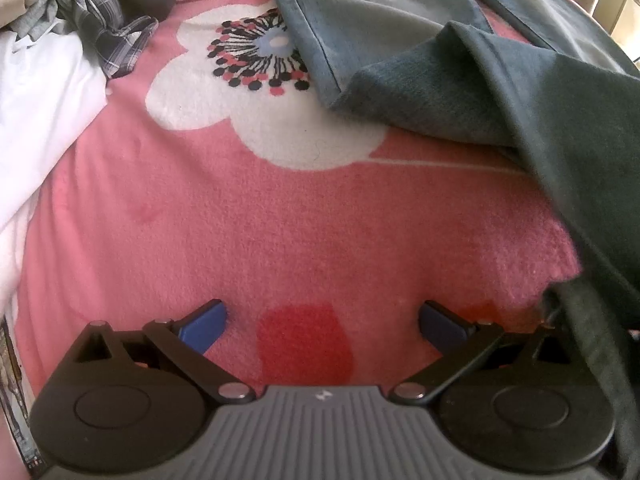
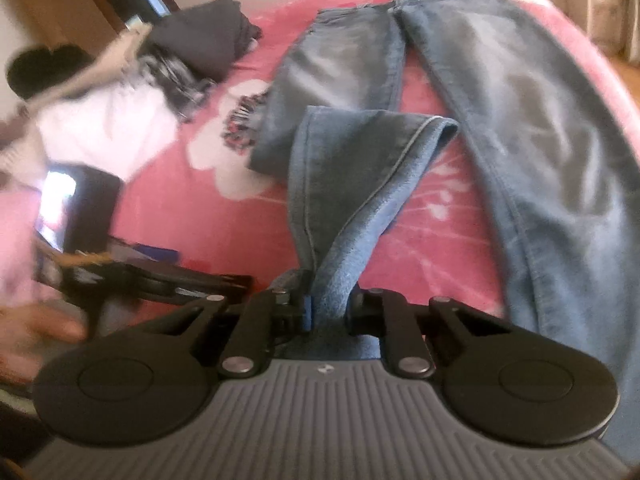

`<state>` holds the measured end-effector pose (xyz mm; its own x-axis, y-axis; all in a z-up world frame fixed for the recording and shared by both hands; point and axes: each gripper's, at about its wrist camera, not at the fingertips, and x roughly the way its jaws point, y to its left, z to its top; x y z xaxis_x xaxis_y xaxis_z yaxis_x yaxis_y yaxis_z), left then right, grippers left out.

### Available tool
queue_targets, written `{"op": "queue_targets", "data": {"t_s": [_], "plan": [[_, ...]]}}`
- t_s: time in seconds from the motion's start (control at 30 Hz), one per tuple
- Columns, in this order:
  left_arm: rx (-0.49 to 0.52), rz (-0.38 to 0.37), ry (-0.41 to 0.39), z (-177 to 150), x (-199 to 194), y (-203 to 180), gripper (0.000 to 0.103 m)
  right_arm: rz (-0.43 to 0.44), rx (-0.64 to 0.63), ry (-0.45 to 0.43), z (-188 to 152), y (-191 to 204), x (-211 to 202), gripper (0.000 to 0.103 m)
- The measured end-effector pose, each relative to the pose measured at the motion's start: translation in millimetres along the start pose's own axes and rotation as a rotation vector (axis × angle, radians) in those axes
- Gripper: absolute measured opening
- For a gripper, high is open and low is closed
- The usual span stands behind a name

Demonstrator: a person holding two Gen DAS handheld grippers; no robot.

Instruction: Fold clothes

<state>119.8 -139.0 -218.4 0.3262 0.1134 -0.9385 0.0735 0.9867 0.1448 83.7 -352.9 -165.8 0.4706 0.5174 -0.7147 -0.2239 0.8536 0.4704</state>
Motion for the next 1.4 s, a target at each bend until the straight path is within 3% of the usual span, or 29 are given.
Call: {"op": "queue_targets", "data": {"t_s": [0.17,0.3,0.4,0.53,0.6,0.67,0.77,0.83,0.9,0.93,1.0,1.03,1.1,1.17,1.27,1.37,1.4], "plan": [[0.021,-0.034,-0.026,-4,1,5,0.103,0.194,0.094,0.045,-5,-21,-4,0.011],[0.048,-0.065,-0.039,-3,0,9,0.103,0.207,0.297,0.122,-29,-70,15,0.011],[0.059,-0.109,-0.042,-2,-4,15,0.103,0.237,0.482,0.098,-46,-103,16,0.013],[0.058,-0.236,-0.094,-2,-16,25,0.101,0.292,0.607,0.087,-55,-121,17,0.013],[0.069,-0.302,-0.125,-3,-24,27,0.101,0.275,0.568,0.089,-52,-116,15,0.017],[0.083,-0.32,-0.143,-5,-29,27,0.101,0.242,0.533,0.088,-49,-107,10,0.021],[0.097,-0.348,-0.159,-8,-35,26,0.095,0.12,0.416,0.053,-34,-92,-7,0.027],[0.113,-0.366,-0.186,-9,-40,27,0.093,0.007,0.289,-0.004,-25,-80,-27,0.029],[0.133,-0.38,-0.217,-11,-44,28,0.093,-0.044,0.16,-0.071,-17,-67,-47,0.031],[0.138,-0.381,-0.223,-11,-45,28,0.093,-0.041,0.097,-0.1,-13,-60,-56,0.033],[0.15,-0.384,-0.235,-11,-46,28,0.087,0.009,-0.039,-0.142,-9,-40,-67,0.057],[0.155,-0.385,-0.241,-11,-46,28,0.083,0.038,-0.101,-0.143,-9,-28,-70,0.062],[0.167,-0.387,-0.252,-11,-48,28,0.078,0.096,-0.226,-0.114,-12,-1,-68,0.074],[0.178,-0.389,-0.264,-11,-49,28,0.073,0.106,-0.377,-0.069,-21,28,-56,0.078],[0.196,-0.402,-0.28,-11,-51,28,0.061,-0.016,-0.544,-0.049,-41,46,-32,0.073],[0.224,-0.518,-0.276,-19,-64,35,0.059,-0.037,-0.577,0.023,-47,45,-14,0.019],[0.241,-0.558,-0.274,-22,-69,36,0.059,-0.012,-0.582,0.042,-48,45,-14,0.016]]}}
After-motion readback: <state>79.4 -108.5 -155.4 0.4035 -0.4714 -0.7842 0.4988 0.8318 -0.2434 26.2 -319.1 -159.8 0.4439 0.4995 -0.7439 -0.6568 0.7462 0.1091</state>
